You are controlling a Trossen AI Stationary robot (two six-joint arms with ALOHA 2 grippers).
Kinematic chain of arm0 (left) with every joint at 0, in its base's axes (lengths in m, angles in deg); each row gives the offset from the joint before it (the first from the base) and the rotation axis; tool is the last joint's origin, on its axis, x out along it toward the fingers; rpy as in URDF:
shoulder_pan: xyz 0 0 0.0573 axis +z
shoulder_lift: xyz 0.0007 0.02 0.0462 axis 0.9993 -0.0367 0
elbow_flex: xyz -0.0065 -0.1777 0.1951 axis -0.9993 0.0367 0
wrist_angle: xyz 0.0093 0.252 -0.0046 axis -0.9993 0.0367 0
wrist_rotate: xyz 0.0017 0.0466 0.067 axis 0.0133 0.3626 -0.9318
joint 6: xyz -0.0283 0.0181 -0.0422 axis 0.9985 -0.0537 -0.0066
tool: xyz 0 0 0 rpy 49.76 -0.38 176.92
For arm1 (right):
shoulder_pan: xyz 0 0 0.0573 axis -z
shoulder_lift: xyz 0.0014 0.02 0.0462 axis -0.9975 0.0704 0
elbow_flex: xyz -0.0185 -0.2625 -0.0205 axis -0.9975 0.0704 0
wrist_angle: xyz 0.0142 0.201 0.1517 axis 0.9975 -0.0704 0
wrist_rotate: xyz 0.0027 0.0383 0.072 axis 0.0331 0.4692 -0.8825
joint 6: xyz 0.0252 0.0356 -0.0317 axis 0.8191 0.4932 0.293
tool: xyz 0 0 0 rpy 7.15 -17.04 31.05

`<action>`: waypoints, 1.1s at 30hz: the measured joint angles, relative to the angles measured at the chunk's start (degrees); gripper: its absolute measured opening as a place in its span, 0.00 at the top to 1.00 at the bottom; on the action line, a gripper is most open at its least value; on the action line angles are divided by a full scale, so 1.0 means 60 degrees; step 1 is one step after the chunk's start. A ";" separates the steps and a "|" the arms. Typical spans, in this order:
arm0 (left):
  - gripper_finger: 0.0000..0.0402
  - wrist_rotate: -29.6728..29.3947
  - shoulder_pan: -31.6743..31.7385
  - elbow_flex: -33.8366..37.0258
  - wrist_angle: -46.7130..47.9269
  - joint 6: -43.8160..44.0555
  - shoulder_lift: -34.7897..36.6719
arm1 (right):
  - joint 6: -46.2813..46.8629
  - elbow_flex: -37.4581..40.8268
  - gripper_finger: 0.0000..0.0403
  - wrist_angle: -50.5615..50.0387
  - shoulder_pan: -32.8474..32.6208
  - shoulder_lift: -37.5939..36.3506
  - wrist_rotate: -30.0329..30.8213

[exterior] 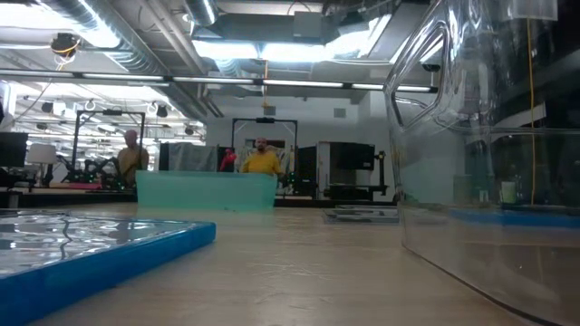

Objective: Pick & place jewel cases by type
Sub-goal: Put the top left dark blue CD case into the light blue bin

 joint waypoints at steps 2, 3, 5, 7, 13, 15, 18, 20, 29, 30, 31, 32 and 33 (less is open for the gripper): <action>0.98 0.0000 -0.0039 0.0000 0.0018 0.0604 0.0000 | 0.0024 -0.0004 0.98 -0.0031 0.0000 0.0000 0.0003; 0.98 0.0002 -0.0034 0.0000 0.0047 0.0990 0.0000 | 0.0056 0.0000 0.98 -0.0035 0.0000 0.0004 0.0003; 0.98 0.0006 -0.0019 0.0000 0.0073 0.1804 0.0000 | 0.0110 -0.0004 0.98 -0.0033 0.0000 0.0000 0.0000; 0.98 0.0039 -0.0016 0.0000 0.0070 0.2680 0.0005 | 0.0109 -0.0001 0.98 -0.0111 0.0000 0.0000 0.0000; 0.98 0.0403 -0.0016 0.0004 0.0157 0.5673 0.0104 | 0.0080 -0.0002 0.98 -0.0321 0.0000 0.0004 -0.0007; 0.98 0.0524 -0.0016 0.0004 0.0219 0.6506 0.0160 | -0.0001 0.0000 0.98 -0.0323 0.0000 0.0004 -0.0007; 0.98 0.0600 -0.0014 0.0004 0.0317 0.7728 0.0246 | -0.0093 -0.0001 0.98 -0.0322 0.0000 0.0004 -0.0011; 0.98 0.0623 -0.0012 0.0004 0.0451 0.8610 0.0298 | -0.0112 -0.0004 0.98 -0.0320 0.0000 0.0004 -0.0015; 0.99 0.1452 -0.0012 0.0004 0.1361 1.3113 0.0567 | -0.0395 0.0000 0.98 -0.0320 -0.0002 0.0004 -0.0048; 0.99 0.1543 -0.0012 0.0004 0.1451 1.3610 0.0587 | -0.0410 0.0000 0.98 -0.0321 -0.0004 0.0004 -0.0047; 0.98 0.1605 -0.0012 0.0004 0.1580 1.4130 0.0612 | -0.0426 -0.0002 0.98 -0.0323 -0.0004 0.0004 -0.0050; 0.98 0.1669 -0.0012 0.0004 0.1677 1.4624 0.0623 | -0.0485 -0.0001 0.98 -0.0329 -0.0004 0.0004 -0.0047; 0.98 0.1758 -0.0012 0.0004 0.1728 1.5077 0.0634 | -0.0575 -0.0004 0.98 -0.0348 -0.0004 0.0004 -0.0047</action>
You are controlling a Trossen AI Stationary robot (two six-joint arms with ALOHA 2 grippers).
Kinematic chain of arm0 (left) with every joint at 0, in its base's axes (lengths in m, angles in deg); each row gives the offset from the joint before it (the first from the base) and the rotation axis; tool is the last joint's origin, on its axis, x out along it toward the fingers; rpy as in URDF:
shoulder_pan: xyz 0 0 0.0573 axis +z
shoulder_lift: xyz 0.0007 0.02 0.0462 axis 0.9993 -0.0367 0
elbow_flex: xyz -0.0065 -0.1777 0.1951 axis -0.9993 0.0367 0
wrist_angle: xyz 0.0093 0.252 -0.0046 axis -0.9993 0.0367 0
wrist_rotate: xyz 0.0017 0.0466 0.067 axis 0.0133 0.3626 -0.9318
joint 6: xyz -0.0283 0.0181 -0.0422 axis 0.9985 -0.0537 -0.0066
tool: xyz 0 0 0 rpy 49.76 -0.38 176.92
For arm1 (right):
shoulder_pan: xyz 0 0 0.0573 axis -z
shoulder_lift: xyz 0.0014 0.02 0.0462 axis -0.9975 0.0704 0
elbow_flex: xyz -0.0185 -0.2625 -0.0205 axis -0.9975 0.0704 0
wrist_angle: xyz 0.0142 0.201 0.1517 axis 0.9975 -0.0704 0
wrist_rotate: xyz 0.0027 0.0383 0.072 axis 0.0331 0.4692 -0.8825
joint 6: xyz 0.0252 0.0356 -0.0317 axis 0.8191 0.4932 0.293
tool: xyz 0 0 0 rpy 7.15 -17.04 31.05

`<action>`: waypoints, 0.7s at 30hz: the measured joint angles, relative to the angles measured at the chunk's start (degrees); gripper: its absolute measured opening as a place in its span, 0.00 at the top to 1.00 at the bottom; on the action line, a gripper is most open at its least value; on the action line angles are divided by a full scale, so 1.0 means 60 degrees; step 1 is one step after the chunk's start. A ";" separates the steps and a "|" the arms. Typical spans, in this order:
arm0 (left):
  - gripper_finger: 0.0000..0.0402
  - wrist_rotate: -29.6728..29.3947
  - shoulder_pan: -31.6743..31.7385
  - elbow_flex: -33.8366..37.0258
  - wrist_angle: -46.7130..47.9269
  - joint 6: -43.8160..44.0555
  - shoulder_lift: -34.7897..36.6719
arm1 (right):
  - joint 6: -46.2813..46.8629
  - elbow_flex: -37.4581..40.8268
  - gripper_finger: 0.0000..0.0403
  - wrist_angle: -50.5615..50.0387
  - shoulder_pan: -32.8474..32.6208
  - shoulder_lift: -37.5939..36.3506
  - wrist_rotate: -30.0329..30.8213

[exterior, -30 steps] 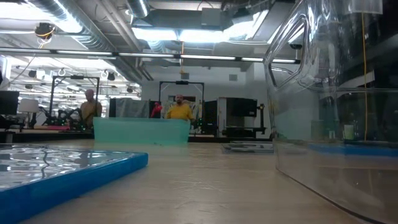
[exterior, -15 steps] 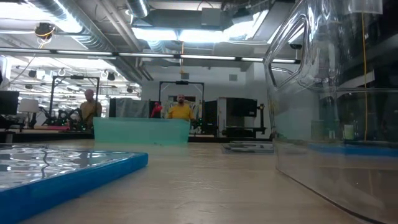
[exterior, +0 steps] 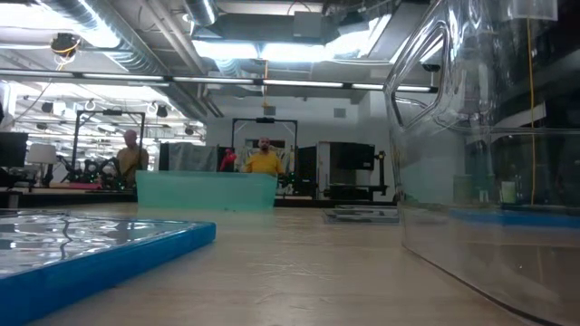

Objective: Pick & place jewel cases by type
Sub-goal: Put the top left dark blue CD case into the light blue bin

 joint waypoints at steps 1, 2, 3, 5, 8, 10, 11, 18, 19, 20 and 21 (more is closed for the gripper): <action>0.98 0.0119 0.0000 0.0000 0.0078 0.0452 0.0010 | -0.0043 0.0004 0.98 -0.0025 0.0000 0.0004 0.0000; 0.98 0.0206 0.0000 0.0000 0.0162 0.0927 0.0018 | -0.0064 0.0004 0.98 -0.0046 0.0000 0.0004 0.0000; 0.98 0.0333 0.0000 0.0000 0.0184 0.1409 0.0018 | -0.0071 0.0004 0.98 -0.0083 0.0000 0.0004 0.0000; 0.99 0.0478 0.0000 0.0000 0.0183 0.2357 0.0028 | -0.0088 0.0004 0.98 -0.0161 0.0000 0.0004 0.0000; 0.98 0.0660 0.0000 0.0000 0.0137 0.3873 0.0046 | -0.0102 0.0004 0.98 -0.0384 0.0000 0.0004 0.0000; 0.98 0.0721 0.0000 0.0000 0.0115 0.4825 0.0084 | -0.0155 0.0004 0.98 -0.0531 0.0001 0.0007 0.0000; 0.98 0.0740 0.0000 0.0000 0.0110 0.5285 0.0101 | -0.0197 0.0004 0.98 -0.0584 0.0000 0.0007 0.0000; 0.98 0.0402 0.0004 0.0004 0.0115 0.8716 0.0221 | -0.0394 0.0004 0.98 -0.0835 0.0001 0.0011 0.0000; 0.98 0.0331 0.0004 0.0004 0.0120 0.9242 0.0228 | -0.0476 0.0004 0.98 -0.0880 0.0000 0.0011 0.0000; 0.98 0.0288 0.0004 0.0004 0.0150 0.9730 0.0238 | -0.0522 0.0004 0.98 -0.0947 0.0000 0.0011 0.0000; 0.98 0.0283 0.0004 0.0004 0.0205 1.0142 0.0254 | -0.0537 0.0004 0.98 -0.1003 0.0000 0.0011 0.0000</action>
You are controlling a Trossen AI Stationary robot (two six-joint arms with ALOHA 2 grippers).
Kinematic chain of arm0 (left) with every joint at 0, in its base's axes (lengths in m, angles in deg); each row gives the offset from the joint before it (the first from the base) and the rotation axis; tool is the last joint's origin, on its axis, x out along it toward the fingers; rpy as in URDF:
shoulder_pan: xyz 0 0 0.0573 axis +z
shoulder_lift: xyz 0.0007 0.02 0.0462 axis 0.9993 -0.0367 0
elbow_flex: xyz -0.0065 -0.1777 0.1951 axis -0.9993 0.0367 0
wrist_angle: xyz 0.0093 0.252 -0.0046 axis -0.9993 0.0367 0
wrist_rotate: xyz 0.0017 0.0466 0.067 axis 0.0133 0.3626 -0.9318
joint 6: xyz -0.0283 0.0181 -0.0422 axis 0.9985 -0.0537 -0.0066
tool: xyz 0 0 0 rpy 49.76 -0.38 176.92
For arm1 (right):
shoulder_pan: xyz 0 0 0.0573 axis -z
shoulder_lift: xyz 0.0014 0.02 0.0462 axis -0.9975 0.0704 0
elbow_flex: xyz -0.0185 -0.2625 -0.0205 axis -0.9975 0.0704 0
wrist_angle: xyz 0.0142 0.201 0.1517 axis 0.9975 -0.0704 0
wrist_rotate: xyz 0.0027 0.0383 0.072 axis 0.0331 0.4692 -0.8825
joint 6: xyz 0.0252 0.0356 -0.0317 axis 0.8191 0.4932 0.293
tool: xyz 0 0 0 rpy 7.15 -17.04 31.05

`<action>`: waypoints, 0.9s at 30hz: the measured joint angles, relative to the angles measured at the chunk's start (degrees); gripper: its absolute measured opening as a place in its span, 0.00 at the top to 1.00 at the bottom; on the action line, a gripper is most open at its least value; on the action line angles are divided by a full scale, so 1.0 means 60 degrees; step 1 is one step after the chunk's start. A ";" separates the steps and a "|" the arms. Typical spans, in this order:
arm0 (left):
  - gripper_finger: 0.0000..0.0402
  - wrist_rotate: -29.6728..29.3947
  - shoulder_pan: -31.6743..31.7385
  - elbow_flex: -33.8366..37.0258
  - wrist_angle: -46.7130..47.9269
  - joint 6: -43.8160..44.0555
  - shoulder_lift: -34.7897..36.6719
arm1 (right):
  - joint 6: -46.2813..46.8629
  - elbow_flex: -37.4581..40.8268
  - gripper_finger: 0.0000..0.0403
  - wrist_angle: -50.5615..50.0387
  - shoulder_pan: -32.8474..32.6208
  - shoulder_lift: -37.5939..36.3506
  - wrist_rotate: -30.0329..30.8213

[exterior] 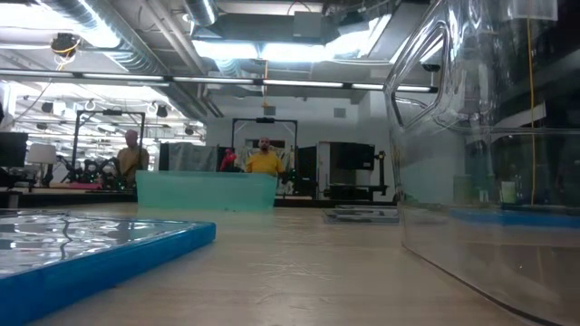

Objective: Pick & place jewel cases by type
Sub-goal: Put the top left dark blue CD case into the light blue bin

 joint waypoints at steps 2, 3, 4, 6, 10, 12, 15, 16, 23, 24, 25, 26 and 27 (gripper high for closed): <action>0.99 -0.0006 0.0000 0.0000 0.0193 0.0696 0.0027 | -0.0021 0.0000 0.98 -0.0038 0.0000 0.0000 0.0000; 0.98 -0.0005 0.0000 0.0000 0.0288 0.1024 0.0040 | -0.0038 0.0000 0.98 -0.0074 0.0000 0.0000 -0.0004; 0.98 0.0006 0.0000 0.0000 0.0391 0.1361 0.0054 | -0.0056 0.0000 0.98 -0.0080 0.0001 0.0000 -0.0041; 0.98 0.0074 0.0000 0.0000 0.0536 0.1973 0.0060 | -0.0088 0.0000 0.98 -0.0080 0.0001 0.0000 -0.0080; 0.99 0.0241 0.0000 0.0000 0.0567 0.3071 0.0069 | -0.0134 0.0000 0.98 -0.0165 0.0000 0.0000 -0.0291; 0.98 0.0240 0.0000 0.0000 0.0658 0.3161 0.0098 | -0.0200 0.0000 0.98 -0.0160 0.0000 0.0000 -0.0321; 0.98 0.0017 0.0000 0.0000 0.0784 0.2915 0.0166 | -0.0209 0.0000 0.98 -0.0160 0.0000 0.0000 -0.0321; 0.98 -0.0049 0.0000 0.0000 0.0774 0.2755 0.0173 | -0.0233 0.0000 0.98 -0.0160 0.0002 0.0000 -0.0321; 0.98 -0.0107 0.0000 0.0004 0.0781 0.1665 0.0244 | -0.0267 0.0000 0.98 -0.0145 0.0000 0.0000 -0.0324; 0.98 -0.0105 0.0000 0.0004 0.0824 0.1471 0.0258 | -0.0254 0.0000 0.98 -0.0145 0.0000 0.0000 -0.0325; 0.99 -0.0104 0.0000 0.0004 0.0886 0.1309 0.0275 | -0.0229 0.0000 0.98 -0.0143 0.0000 0.0000 -0.0327; 0.98 -0.0104 0.0000 0.0004 0.0982 0.1177 0.0300 | -0.0225 0.0000 0.98 -0.0141 0.0002 0.0000 -0.0328; 0.98 -0.0104 0.0000 0.0004 0.1152 0.1080 0.0348 | -0.0225 0.0000 0.98 -0.0140 0.0000 0.0000 -0.0327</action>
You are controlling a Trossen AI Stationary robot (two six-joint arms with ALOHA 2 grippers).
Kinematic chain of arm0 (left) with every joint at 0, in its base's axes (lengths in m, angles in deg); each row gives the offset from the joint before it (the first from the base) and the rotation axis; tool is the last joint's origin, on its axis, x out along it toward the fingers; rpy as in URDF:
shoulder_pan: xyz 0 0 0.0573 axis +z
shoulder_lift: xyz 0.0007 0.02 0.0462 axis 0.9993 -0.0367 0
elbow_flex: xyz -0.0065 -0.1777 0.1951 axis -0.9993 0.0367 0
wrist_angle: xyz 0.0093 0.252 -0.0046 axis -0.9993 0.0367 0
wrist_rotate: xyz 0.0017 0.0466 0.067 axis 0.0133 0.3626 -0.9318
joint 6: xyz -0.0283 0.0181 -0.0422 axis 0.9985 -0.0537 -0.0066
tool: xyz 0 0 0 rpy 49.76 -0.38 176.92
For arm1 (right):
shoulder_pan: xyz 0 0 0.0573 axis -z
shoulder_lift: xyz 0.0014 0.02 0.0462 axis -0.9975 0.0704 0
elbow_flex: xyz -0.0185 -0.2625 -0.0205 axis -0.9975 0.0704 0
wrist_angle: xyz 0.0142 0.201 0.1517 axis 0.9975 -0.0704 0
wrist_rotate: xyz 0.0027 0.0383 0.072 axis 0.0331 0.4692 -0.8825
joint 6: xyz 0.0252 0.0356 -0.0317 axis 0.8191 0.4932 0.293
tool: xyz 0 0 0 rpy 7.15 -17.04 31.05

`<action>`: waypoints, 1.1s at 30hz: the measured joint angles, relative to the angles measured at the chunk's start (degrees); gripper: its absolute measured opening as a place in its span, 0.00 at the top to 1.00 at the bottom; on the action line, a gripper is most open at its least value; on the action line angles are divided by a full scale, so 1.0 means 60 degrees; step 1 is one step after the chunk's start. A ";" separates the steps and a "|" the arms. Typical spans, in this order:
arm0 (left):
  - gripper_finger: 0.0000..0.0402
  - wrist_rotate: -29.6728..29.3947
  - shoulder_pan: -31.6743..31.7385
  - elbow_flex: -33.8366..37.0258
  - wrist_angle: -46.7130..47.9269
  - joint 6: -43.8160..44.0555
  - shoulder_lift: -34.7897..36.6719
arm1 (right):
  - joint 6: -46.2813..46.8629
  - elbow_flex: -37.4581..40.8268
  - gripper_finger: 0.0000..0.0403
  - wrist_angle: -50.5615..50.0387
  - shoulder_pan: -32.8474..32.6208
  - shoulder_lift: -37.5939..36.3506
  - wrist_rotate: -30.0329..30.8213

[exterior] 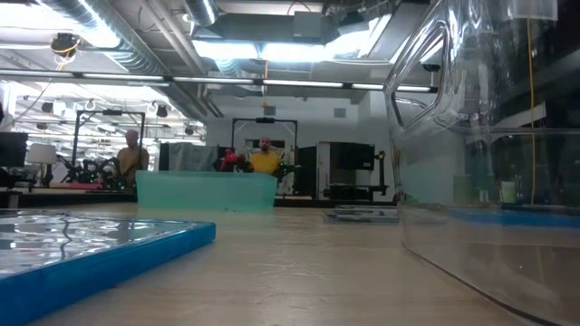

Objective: Pick & place jewel cases by type
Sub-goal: Put the top left dark blue CD case into the light blue bin

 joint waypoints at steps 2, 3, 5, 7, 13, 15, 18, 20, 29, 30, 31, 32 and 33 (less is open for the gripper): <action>0.98 0.0004 0.0000 0.0000 0.0506 -0.0130 0.0069 | 0.0002 0.0000 0.98 0.0016 0.0000 0.0000 -0.0001; 0.98 0.0001 0.0000 0.0000 0.0787 -0.0165 0.0099 | 0.0000 0.0000 0.98 0.0041 0.0000 0.0000 -0.0001; 0.98 0.0006 0.0000 0.0000 0.1553 -0.0187 0.0185 | -0.0015 0.0000 0.98 0.0057 0.0000 0.0000 -0.0001; 0.98 0.0004 0.0000 0.0000 0.2309 -0.0187 0.0254 | -0.0008 0.0000 0.98 0.0057 0.0003 0.0000 -0.0001; 0.98 0.0094 0.0000 0.0000 0.4235 -0.0665 0.0310 | 0.0154 -0.0136 0.97 0.0271 0.0110 0.0047 -0.0865; 0.98 0.0158 0.0000 0.0000 0.4676 -0.0961 0.0305 | 0.0588 -0.0523 0.94 0.0222 0.0348 0.0236 -0.1313; 0.98 0.0254 0.0000 0.0109 0.4932 -0.1341 0.0265 | 0.1180 -0.1482 0.88 -0.0455 0.0989 0.0826 -0.2459; 0.98 0.0463 0.0000 0.0258 0.4957 -0.1550 0.0262 | 0.1255 -0.2258 0.82 -0.0986 0.1410 0.1370 -0.3441; 0.98 0.1279 -0.0004 0.1097 0.4845 -0.1990 0.0211 | 0.1204 -0.6070 0.65 -0.2893 0.2658 0.4397 -0.6934; 0.98 0.1389 -0.0004 0.1193 0.4778 -0.2050 0.0207 | 0.1183 -0.6461 0.64 -0.3078 0.2693 0.4740 -0.7167; 0.98 0.1456 -0.0004 0.1281 0.4674 -0.2085 0.0200 | 0.1162 -0.6820 0.64 -0.3249 0.2714 0.5056 -0.7373; 0.98 0.1500 -0.0004 0.1364 0.4598 -0.2085 0.0162 | 0.1121 -0.7140 0.64 -0.3401 0.2718 0.5377 -0.7552; 0.98 0.1555 -0.0004 0.1461 0.4540 -0.2086 0.0140 | 0.1101 -0.7419 0.64 -0.3495 0.2714 0.5682 -0.7706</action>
